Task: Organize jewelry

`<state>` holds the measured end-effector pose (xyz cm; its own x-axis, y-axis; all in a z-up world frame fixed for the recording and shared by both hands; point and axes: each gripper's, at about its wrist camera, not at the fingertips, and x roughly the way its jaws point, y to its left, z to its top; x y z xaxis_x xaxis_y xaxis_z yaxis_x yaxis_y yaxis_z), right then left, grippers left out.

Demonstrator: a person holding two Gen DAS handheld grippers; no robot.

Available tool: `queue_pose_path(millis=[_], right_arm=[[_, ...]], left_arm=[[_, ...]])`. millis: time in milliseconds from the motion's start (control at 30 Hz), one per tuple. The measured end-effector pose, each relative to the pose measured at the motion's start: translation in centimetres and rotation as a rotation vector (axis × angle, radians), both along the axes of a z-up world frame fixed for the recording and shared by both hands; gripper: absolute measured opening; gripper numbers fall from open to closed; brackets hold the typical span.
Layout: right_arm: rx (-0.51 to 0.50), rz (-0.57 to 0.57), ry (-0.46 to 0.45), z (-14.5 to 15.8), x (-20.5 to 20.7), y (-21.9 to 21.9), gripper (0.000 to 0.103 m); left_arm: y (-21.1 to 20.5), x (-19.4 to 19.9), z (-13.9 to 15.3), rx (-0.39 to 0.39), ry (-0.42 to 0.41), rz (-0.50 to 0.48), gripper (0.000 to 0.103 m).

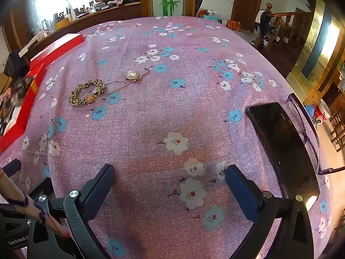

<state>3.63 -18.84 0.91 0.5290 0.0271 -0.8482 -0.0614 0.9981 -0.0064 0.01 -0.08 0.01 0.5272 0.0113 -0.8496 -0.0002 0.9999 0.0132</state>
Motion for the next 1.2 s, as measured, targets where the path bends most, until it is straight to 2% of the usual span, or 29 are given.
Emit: queue_pose_path(millis=[1200], right_arm=[[0.043,0.000,-0.002,0.09,0.11,-0.43,0.103]], left_arm=[[-0.11,0.10,0.12,-0.012,-0.003,0.000,0.103]])
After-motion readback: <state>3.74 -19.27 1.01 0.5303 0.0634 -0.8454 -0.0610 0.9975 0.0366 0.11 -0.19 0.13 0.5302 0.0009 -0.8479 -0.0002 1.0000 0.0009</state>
